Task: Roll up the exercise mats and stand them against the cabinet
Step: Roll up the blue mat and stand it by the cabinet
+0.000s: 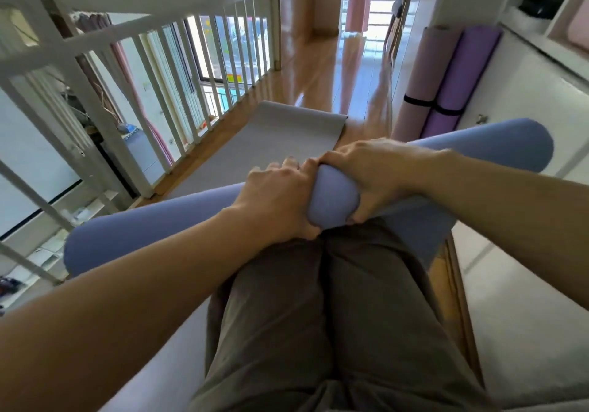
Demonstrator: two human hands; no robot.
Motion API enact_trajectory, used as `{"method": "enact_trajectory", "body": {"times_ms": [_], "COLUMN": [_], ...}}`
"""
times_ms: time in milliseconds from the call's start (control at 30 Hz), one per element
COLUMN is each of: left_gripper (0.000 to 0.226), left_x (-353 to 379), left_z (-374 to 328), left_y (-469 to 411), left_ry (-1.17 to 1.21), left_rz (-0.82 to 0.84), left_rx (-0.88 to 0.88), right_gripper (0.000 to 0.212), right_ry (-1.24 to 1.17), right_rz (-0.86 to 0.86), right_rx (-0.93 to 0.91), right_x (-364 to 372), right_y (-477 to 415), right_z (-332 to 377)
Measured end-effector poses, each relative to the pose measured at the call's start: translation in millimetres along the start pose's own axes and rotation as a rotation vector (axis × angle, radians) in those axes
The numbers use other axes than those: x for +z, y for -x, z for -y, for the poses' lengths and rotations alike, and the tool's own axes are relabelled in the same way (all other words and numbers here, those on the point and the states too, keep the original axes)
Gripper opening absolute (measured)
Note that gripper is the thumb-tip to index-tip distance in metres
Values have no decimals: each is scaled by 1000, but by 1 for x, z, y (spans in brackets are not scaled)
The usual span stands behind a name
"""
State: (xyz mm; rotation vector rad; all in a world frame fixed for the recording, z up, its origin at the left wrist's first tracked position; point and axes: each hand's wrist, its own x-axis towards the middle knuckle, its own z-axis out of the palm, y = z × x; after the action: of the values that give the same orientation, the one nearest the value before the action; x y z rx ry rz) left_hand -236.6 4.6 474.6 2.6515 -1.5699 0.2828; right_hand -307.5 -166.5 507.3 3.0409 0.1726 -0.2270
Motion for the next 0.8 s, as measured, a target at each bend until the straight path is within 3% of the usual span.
{"method": "enact_trajectory", "body": {"times_ms": [200,367,533,633,800], "left_gripper": [91,91,100,100,100], "left_x": [-13,-14,15,18,26], "left_z": [-27,-41,-56,-44,-24], "left_y": [38,59,71,55,11], "left_ry": [-12,-101,-53,43,206], "left_rz": [50,61,282,332,613], "left_rx": [85,196,227,225,198], "right_gripper": [87,84,91,102,110], "right_ry": [151,73,-129,-180,-167], "right_rz": [60,33,167,156,111], "right_rx": [11,37,72,98,115], "right_x": [-9,5,54,57,59], "right_y": [42,78,87,83,73], "right_z": [32,54,64,54,57]}}
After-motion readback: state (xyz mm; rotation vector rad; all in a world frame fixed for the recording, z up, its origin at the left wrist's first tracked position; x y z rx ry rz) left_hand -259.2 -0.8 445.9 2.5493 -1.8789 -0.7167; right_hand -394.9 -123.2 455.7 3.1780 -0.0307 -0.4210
